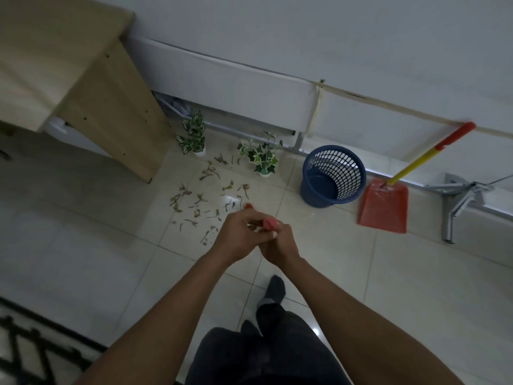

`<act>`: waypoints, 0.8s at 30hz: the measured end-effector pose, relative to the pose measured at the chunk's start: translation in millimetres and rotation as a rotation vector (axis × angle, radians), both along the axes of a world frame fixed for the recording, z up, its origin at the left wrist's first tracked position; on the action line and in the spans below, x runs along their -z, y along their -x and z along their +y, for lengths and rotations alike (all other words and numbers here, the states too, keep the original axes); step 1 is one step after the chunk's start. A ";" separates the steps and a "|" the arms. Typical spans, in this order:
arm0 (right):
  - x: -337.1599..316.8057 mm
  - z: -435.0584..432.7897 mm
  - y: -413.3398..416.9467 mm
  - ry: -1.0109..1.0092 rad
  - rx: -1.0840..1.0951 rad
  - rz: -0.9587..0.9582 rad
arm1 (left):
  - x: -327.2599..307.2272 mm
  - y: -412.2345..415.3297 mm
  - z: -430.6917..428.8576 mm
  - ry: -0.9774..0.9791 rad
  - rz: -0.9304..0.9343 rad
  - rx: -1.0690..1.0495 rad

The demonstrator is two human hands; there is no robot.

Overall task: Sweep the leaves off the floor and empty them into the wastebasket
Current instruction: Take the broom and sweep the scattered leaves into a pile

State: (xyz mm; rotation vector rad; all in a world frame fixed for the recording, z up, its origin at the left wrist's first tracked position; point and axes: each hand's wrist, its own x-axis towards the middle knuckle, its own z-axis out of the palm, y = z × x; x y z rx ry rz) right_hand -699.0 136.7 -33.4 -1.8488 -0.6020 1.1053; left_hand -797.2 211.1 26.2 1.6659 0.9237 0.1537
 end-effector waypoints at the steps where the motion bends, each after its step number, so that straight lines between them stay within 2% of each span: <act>1: -8.0 3.5 1.8 -0.046 0.030 -0.008 | -3.7 -1.3 5.3 -0.010 -0.018 -0.015; 3: -14.9 13.1 1.6 -0.156 0.131 0.147 | -10.7 -2.9 15.2 -0.025 -0.062 -0.049; 9: -40.1 50.0 -8.3 -0.226 0.190 0.231 | -21.2 -10.7 49.4 -0.059 -0.164 -0.046; 11: -40.8 70.9 -6.5 -0.153 0.227 0.127 | -17.2 -10.6 64.7 -0.075 -0.171 -0.051; 13: -25.0 88.0 -8.5 -0.068 0.124 -0.018 | -8.2 -7.1 80.5 -0.074 -0.177 -0.048; 14: -13.8 95.4 -6.3 -0.033 0.033 0.005 | -2.4 -4.1 88.2 -0.076 -0.177 -0.047; 16: -1.6 113.3 -3.1 0.091 -0.007 -0.062 | 10.5 5.2 103.4 -0.094 -0.157 -0.027; 18: 8.4 127.2 5.2 0.107 0.000 -0.068 | 23.4 18.5 118.7 -0.081 -0.108 0.029; 21: 17.4 151.3 24.0 0.201 -0.094 -0.234 | 38.9 43.8 145.1 -0.082 -0.055 0.099; 24: 12.9 172.1 49.0 0.233 -0.183 -0.218 | 43.5 67.5 169.3 -0.084 -0.050 0.129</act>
